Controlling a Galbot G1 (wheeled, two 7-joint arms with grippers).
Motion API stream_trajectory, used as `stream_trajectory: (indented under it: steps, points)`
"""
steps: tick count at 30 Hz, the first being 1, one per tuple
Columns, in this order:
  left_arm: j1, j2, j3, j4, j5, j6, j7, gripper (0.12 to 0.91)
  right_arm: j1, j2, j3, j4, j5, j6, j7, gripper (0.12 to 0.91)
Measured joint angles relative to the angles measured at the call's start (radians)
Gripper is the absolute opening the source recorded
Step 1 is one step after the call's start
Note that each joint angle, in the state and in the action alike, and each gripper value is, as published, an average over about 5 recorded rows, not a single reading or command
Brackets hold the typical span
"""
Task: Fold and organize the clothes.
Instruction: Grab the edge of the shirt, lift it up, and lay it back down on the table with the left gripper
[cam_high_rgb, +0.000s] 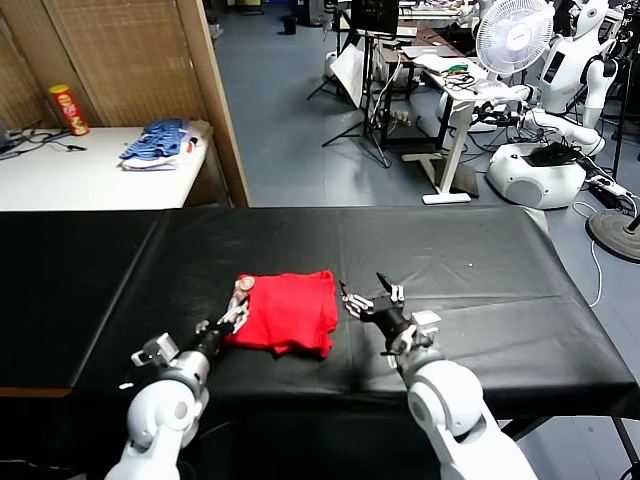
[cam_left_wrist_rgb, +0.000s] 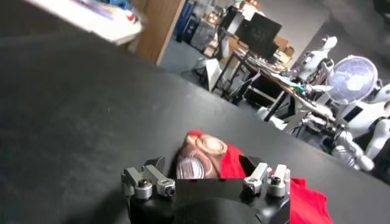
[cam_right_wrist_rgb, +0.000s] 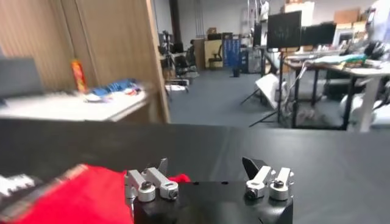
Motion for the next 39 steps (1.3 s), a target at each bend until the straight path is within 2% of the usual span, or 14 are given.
stream_trajectory:
  steps: [2,7,10,12,16,21,27,32,34,36,39]
  points:
    - [0.0,-0.003,0.0,0.005,-0.018,0.0,-0.003,0.642,-0.009,-0.001,0.006,0.019,0.007,-0.001,0.002,0.798]
    - [-0.003,-0.005,-0.002,0.017,-0.043,0.0,-0.019,0.358,-0.031,0.006,0.019,0.058,0.003,-0.014,0.018,0.798]
    - [-0.003,-0.002,0.003,0.01,0.0,0.009,-0.02,0.196,-0.043,0.016,0.032,0.072,-0.041,-0.061,0.057,0.798]
    - [-0.001,0.0,0.009,0.001,0.063,0.016,-0.01,0.148,-0.053,0.024,0.043,0.076,-0.087,-0.097,0.08,0.798]
    - [0.001,0.01,0.016,-0.025,0.275,0.02,0.012,0.148,-0.082,0.034,0.072,0.079,-0.179,-0.132,0.09,0.798]
    - [0.009,0.058,0.009,-0.058,0.597,0.011,0.036,0.141,-0.106,0.036,0.109,0.082,-0.227,-0.14,0.087,0.798]
    - [0.033,0.167,-0.02,-0.099,0.91,-0.019,0.05,0.141,-0.116,0.038,0.133,0.084,-0.238,-0.145,0.087,0.798]
    - [0.056,0.281,-0.061,-0.137,1.142,-0.061,0.063,0.141,-0.121,0.046,0.137,0.087,-0.237,-0.144,0.09,0.798]
    - [0.063,0.315,-0.07,-0.16,1.204,-0.064,0.068,0.141,-0.123,0.048,0.134,0.088,-0.237,-0.145,0.09,0.798]
    - [0.07,0.333,-0.068,-0.186,1.225,-0.059,0.073,0.141,-0.123,0.049,0.132,0.087,-0.238,-0.146,0.09,0.798]
    - [0.077,0.335,-0.04,-0.228,1.163,-0.033,0.087,0.141,-0.124,0.049,0.132,0.084,-0.239,-0.148,0.086,0.798]
